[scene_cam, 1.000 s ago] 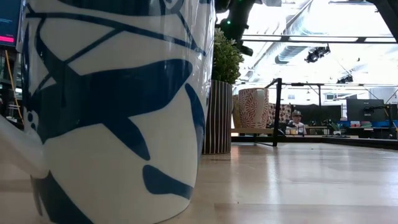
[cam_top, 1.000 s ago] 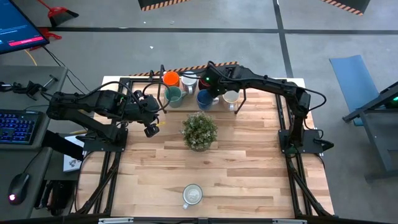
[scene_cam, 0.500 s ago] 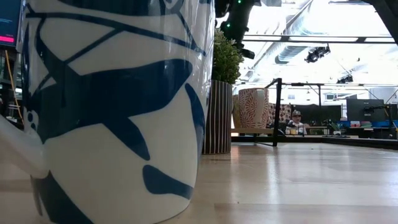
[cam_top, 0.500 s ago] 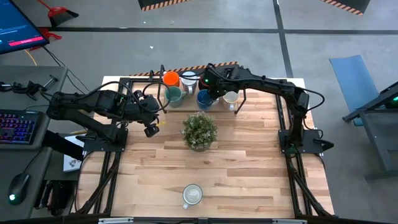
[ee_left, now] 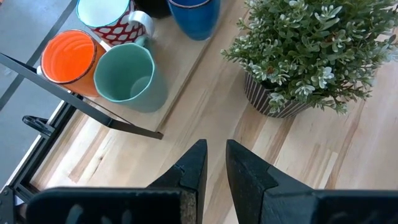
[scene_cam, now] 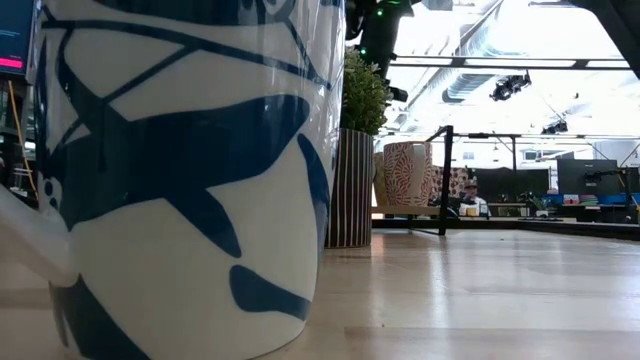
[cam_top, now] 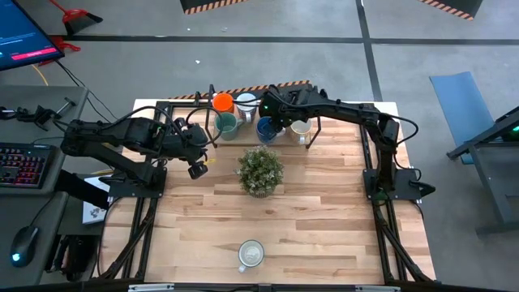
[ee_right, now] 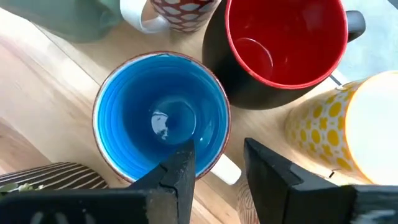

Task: Place coffee mugs
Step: Adjust the mugs on the shelf

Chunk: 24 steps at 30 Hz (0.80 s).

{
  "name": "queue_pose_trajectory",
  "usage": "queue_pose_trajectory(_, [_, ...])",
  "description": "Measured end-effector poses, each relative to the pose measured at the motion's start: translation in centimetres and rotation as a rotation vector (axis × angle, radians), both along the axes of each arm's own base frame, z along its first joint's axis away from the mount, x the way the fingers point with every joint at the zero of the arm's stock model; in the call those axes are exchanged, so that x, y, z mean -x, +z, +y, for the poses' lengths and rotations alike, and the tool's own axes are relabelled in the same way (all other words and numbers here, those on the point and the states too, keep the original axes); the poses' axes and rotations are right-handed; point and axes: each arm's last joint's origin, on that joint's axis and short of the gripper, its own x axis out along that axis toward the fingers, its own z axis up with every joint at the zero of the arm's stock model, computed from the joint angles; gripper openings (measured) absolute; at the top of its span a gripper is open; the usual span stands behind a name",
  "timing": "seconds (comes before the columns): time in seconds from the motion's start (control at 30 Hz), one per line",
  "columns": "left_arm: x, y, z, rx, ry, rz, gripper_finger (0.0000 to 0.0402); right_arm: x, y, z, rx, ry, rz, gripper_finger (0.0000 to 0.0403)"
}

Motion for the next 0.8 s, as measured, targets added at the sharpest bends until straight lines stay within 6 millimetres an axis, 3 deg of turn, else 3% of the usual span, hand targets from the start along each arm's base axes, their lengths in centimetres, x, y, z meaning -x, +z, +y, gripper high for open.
queue_pose_trajectory(0.33, [0.0,0.0,0.0,0.002,-0.001,0.000,0.0049,-1.0,-2.1,-0.4,-0.005,-0.005,0.049,0.0115])
queue_pose_trajectory(0.8, [0.0,0.0,0.0,0.003,-0.001,0.000,0.0049,-0.8,-2.1,-0.9,-0.011,-0.034,0.047,0.0114])
